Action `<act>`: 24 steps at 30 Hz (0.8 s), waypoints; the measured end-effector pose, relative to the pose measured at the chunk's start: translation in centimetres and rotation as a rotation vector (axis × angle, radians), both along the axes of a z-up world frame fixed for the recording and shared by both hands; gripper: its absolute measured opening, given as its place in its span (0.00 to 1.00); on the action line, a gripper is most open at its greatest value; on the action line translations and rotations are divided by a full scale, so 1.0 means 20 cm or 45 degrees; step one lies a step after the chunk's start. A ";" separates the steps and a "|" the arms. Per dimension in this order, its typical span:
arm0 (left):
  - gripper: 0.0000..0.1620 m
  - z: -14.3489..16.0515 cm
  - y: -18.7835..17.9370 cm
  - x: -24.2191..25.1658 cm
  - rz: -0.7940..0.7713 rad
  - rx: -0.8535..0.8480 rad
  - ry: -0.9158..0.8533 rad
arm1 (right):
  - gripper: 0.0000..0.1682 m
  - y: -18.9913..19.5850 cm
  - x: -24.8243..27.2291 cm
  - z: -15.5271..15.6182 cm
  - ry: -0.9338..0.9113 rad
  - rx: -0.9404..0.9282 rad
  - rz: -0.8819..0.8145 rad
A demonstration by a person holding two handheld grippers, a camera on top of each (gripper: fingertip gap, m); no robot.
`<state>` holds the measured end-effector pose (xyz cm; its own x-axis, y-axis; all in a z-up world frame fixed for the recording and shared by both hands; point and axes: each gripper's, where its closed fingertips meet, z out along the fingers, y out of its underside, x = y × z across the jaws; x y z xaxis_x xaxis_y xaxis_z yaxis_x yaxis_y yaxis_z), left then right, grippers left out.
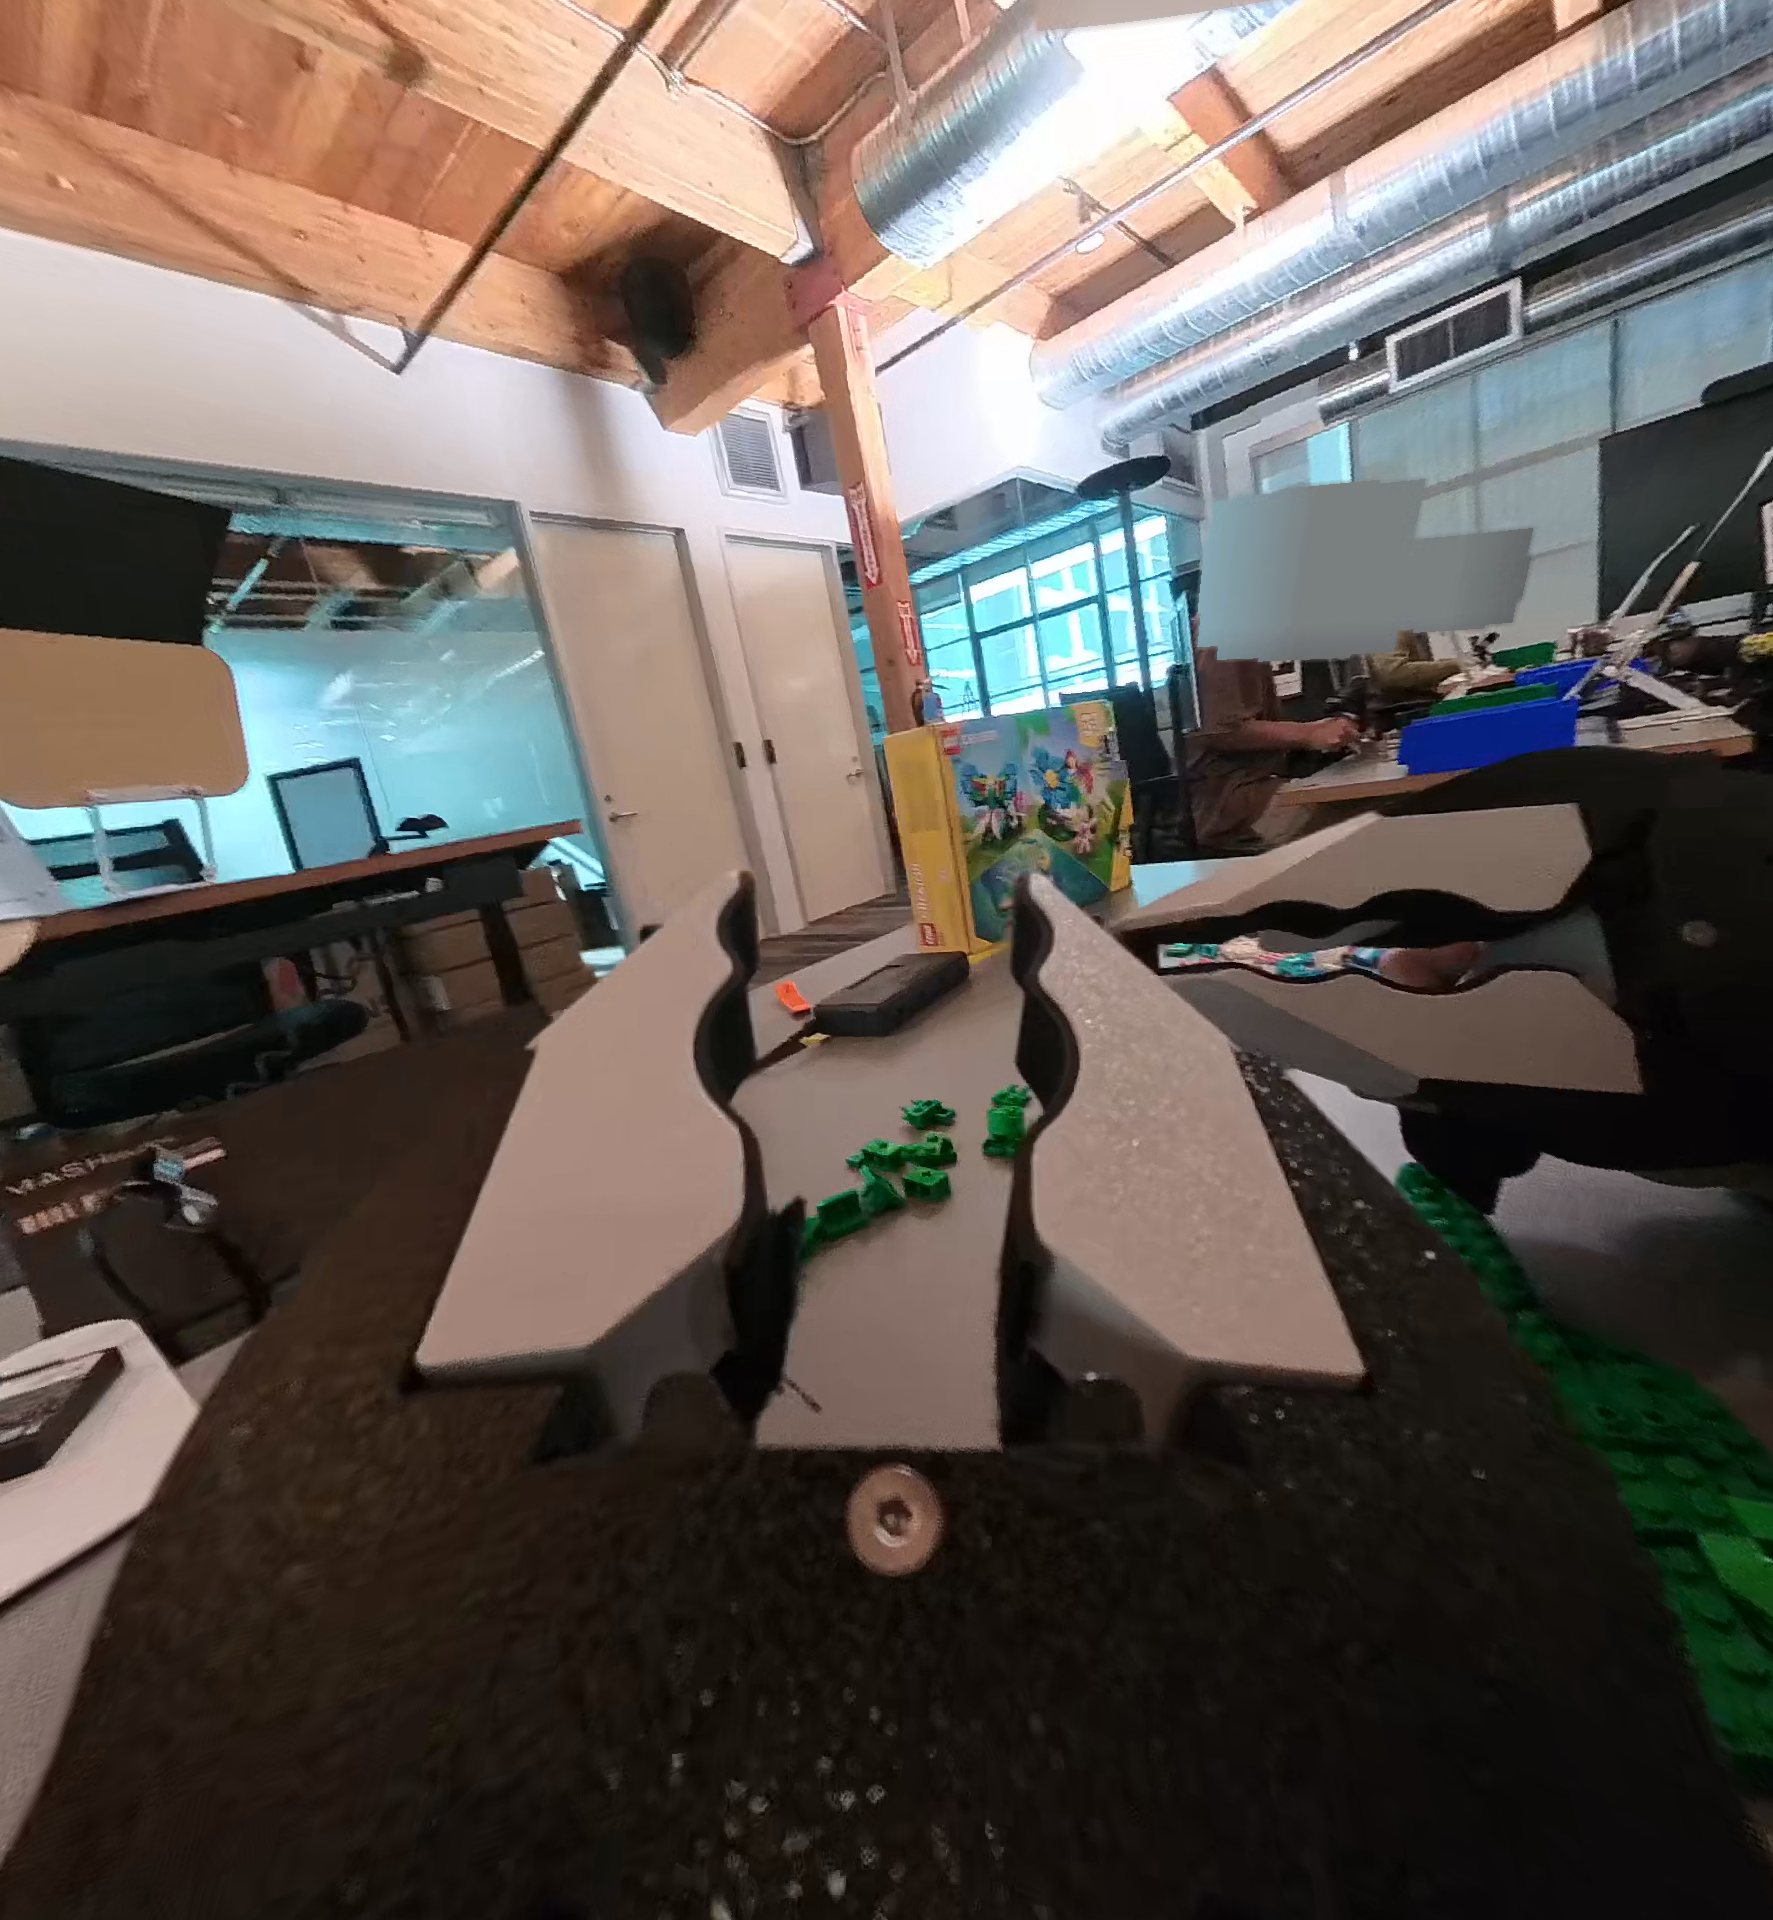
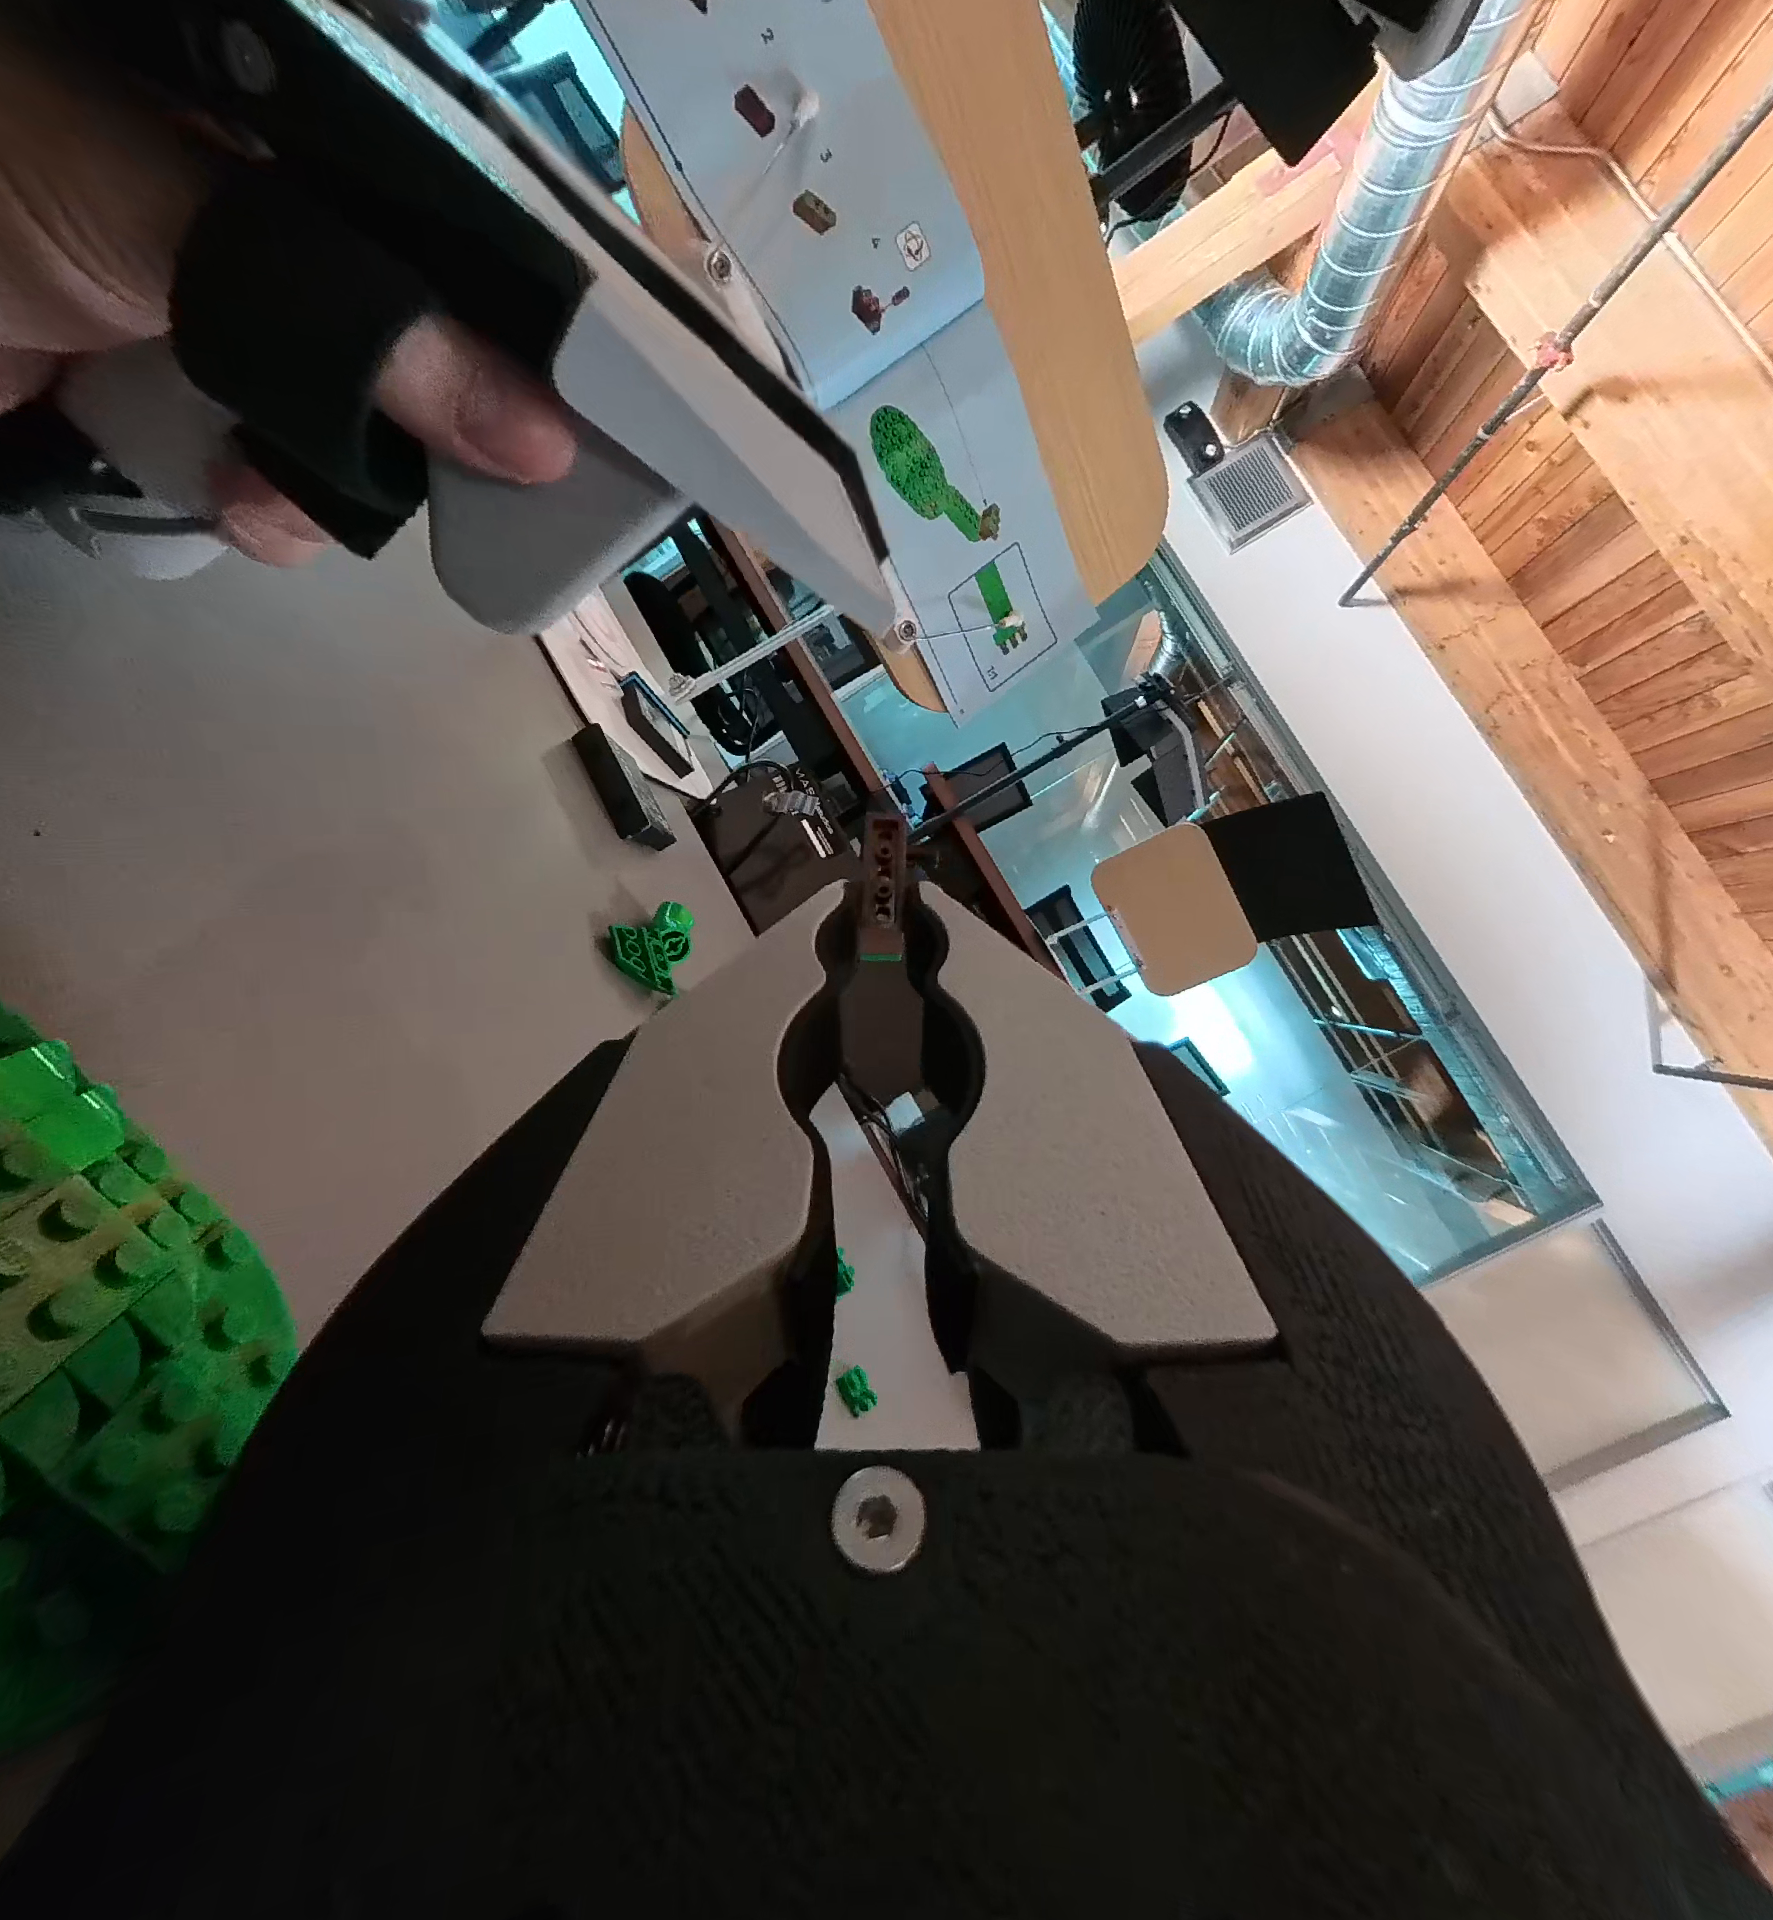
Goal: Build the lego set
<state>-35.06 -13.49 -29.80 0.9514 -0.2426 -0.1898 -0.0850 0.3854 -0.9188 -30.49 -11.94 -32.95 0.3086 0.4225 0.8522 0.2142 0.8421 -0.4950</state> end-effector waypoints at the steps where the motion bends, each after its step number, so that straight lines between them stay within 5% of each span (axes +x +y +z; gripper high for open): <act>1: 0.28 0.00 0.00 0.00 -0.005 -0.007 -0.009 | 0.04 0.00 0.00 0.00 0.000 0.001 0.002; 24: 0.27 0.00 0.00 0.00 -0.004 0.004 -0.018 | 0.04 -0.03 -0.01 -0.02 -0.026 0.006 0.042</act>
